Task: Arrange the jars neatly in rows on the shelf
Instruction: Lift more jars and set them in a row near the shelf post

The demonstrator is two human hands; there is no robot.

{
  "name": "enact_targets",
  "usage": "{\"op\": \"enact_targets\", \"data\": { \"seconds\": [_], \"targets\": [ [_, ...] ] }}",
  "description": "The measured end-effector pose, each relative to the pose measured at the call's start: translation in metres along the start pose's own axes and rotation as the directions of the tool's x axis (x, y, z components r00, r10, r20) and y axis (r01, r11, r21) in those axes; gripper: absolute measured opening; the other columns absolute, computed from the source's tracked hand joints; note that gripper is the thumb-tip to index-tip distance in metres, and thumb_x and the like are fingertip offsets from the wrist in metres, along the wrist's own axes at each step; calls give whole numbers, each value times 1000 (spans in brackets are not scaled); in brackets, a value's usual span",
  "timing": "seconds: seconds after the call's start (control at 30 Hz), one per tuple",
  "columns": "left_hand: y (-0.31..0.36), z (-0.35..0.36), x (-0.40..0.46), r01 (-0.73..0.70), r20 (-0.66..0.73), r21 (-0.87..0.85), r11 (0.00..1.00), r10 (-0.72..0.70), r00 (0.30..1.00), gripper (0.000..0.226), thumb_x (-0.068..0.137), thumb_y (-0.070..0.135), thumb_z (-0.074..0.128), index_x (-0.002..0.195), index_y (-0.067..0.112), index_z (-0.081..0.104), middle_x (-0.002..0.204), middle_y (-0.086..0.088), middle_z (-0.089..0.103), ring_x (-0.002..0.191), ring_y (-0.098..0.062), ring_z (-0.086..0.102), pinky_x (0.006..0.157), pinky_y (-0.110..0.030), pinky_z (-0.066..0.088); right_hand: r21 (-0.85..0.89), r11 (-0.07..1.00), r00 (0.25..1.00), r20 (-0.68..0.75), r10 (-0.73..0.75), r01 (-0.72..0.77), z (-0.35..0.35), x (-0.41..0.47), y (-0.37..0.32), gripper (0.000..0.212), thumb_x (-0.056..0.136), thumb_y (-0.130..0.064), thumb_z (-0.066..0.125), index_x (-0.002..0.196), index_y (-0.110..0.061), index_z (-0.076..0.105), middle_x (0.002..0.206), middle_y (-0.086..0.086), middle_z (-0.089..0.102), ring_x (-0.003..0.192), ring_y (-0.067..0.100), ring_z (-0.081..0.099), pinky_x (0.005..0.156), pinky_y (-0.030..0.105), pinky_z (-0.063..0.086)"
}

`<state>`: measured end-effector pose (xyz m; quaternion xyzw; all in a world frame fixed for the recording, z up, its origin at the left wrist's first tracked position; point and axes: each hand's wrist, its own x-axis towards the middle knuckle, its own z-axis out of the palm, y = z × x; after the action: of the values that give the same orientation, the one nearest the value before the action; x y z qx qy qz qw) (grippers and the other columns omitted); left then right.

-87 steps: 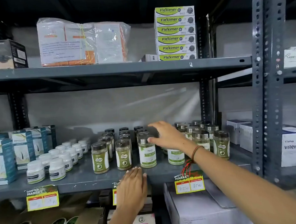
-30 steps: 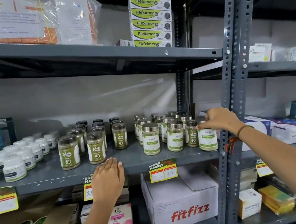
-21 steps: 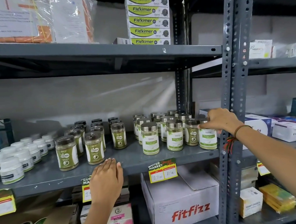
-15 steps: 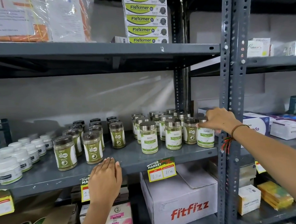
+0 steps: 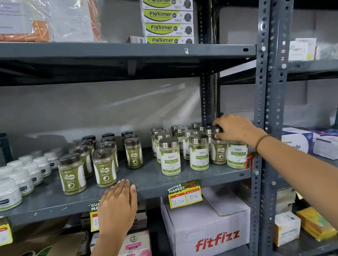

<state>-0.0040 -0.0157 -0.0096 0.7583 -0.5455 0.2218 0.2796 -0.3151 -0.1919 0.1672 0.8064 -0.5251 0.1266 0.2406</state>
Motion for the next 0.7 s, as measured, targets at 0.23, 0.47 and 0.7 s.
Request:
{"op": "enact_targets", "data": {
  "seconds": [0.23, 0.47, 0.7],
  "targets": [
    [-3, 3, 1, -12, -4, 12, 1000, 12, 1000, 54, 92, 40, 30, 109, 7, 69, 111, -10, 71, 107, -24, 64, 96, -41, 48, 106, 992, 914, 405, 19, -68, 14, 23, 2, 69, 85, -52, 65, 143, -20, 45, 138, 8, 56, 119, 27, 56, 95, 39, 49],
    [-3, 1, 1, -20, -5, 17, 1000, 20, 1000, 51, 92, 39, 33, 110, 7, 69, 111, -10, 71, 107, -23, 64, 97, -40, 48, 237, 964, 934, 357, 28, -120, 13, 32, 6, 71, 73, -46, 82, 133, -21, 54, 127, 2, 62, 109, 23, 58, 91, 36, 48],
    [-1, -2, 2, -18, 9, 32, 999, 18, 1000, 50, 93, 38, 32, 110, 8, 69, 112, -9, 71, 107, -22, 64, 96, -38, 48, 273, 960, 998, 0, 64, -61, -23, 34, -2, 69, 69, -42, 85, 128, -25, 54, 118, 7, 63, 104, 32, 63, 89, 48, 54]
  ]
}}
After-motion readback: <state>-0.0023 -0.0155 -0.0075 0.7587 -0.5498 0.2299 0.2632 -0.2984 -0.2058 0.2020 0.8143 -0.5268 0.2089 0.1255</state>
